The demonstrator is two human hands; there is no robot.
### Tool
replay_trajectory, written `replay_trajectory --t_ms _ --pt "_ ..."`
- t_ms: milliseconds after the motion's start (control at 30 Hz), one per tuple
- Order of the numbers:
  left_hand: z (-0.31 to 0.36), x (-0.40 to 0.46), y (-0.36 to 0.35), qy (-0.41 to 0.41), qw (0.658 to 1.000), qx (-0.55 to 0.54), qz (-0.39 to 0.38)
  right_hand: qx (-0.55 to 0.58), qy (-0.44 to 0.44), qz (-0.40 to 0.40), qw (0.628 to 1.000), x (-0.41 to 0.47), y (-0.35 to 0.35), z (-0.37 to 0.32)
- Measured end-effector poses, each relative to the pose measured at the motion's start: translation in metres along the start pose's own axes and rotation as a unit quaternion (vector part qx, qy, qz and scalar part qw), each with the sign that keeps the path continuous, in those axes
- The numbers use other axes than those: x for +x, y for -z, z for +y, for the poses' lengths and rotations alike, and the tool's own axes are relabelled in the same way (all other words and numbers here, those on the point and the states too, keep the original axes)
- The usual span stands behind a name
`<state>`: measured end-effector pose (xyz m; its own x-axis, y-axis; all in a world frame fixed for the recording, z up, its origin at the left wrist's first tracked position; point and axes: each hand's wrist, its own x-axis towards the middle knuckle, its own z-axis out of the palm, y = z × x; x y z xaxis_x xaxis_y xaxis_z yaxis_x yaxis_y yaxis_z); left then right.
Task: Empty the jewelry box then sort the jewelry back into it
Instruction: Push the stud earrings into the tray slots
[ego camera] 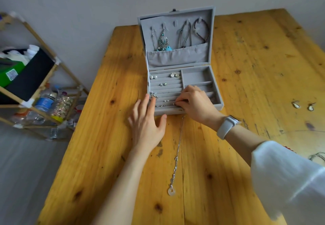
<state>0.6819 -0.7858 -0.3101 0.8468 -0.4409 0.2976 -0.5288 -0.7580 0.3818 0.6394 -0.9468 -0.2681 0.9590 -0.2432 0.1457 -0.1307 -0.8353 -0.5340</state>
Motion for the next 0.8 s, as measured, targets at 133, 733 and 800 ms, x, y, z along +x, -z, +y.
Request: replay_trajectory --t_ms 133,733,800 --pt "0.000 0.000 0.001 0.001 1.000 0.012 -0.010 -0.025 0.007 -0.003 1.000 -0.007 0.000 0.003" --pt "0.106 -0.046 0.007 -0.109 0.979 -0.173 0.014 0.061 -0.099 0.078 0.990 -0.134 0.106 0.066" --pt "0.134 -0.064 -0.002 -0.129 0.973 -0.191 -0.028 0.053 -0.131 0.091 0.986 -0.158 0.115 0.082"
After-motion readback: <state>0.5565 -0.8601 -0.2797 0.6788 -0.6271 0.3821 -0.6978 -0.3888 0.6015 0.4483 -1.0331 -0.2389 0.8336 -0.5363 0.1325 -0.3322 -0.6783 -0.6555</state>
